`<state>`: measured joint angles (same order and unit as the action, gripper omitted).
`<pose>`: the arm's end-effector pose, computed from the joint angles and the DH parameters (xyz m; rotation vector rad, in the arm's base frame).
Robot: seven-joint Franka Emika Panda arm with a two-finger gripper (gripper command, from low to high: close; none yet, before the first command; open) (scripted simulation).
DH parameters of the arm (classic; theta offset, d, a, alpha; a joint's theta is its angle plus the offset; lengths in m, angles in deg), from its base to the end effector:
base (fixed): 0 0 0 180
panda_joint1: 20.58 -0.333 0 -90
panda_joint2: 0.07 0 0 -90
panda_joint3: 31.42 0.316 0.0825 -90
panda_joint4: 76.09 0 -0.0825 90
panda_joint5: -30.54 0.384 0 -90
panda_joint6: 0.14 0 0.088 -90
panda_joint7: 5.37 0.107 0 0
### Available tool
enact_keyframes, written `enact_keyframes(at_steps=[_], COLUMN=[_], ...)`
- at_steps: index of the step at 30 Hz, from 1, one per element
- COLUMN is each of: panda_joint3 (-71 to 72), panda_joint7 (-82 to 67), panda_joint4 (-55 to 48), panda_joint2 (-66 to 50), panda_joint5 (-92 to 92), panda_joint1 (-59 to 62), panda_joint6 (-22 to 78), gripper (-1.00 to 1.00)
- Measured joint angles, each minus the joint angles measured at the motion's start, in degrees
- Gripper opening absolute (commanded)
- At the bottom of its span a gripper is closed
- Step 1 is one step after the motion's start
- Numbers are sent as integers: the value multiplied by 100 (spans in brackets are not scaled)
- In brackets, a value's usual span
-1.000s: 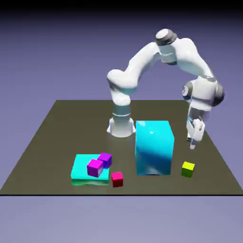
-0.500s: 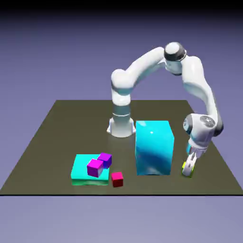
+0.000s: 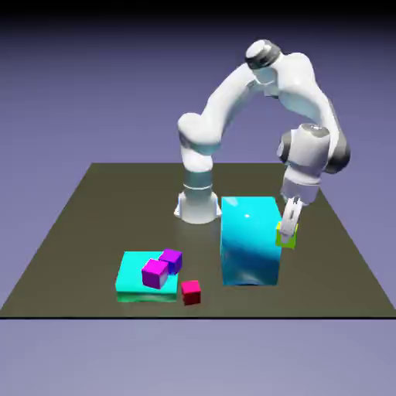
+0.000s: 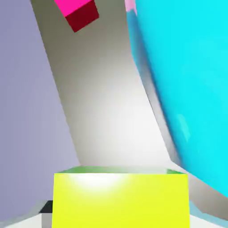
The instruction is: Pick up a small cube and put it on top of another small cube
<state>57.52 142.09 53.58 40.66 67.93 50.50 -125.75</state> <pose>0.4794 0.1927 0.3456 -0.7408 2.9751 -0.2924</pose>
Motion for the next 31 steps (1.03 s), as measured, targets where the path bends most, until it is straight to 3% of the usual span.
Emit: enact_keyframes(at_steps=[13,29,30,31], panda_joint3=[-2388,-3180,-3192,-3189], panda_joint7=[-1902,726,762,760], panda_joint4=[1698,1856,1857,1857], panda_joint2=[-2193,-4393,-4424,-4424], panda_joint5=[-2677,-6192,-6242,-6240], panda_joint1=[-66,-419,-440,-434], panda_joint6=[-1259,-2225,-2238,-2233], gripper=[-100,-100,100,100])
